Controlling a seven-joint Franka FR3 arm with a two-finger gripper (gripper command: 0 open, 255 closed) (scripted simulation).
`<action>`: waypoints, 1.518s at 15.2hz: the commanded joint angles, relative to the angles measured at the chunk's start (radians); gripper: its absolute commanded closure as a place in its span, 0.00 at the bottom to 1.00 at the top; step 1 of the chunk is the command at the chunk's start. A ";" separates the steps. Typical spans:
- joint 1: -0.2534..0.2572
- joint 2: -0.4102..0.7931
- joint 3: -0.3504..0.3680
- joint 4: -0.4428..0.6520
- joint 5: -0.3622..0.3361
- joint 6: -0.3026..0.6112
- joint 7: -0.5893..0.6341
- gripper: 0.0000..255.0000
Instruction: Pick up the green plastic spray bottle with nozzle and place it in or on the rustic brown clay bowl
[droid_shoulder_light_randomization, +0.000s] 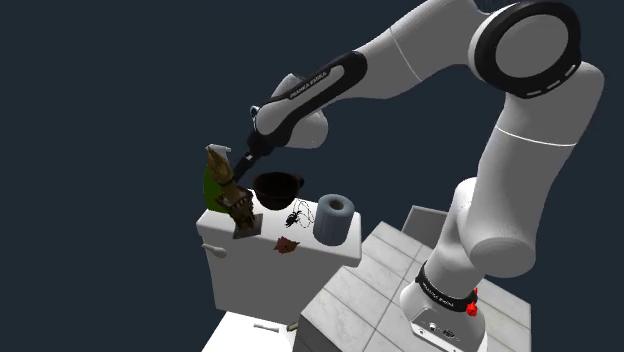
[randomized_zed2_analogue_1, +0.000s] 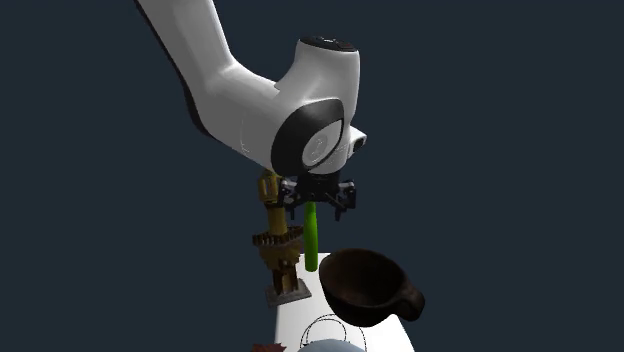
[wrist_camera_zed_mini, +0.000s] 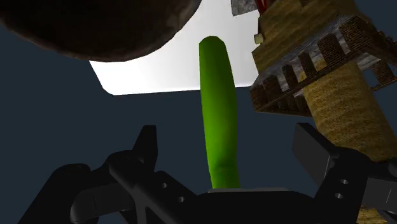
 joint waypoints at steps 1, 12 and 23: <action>0.002 0.073 0.025 0.066 0.051 0.035 -0.073 0.00; -0.019 0.188 0.066 0.130 0.110 0.087 -0.123 0.00; -0.019 0.188 0.065 0.130 0.109 0.087 -0.123 1.00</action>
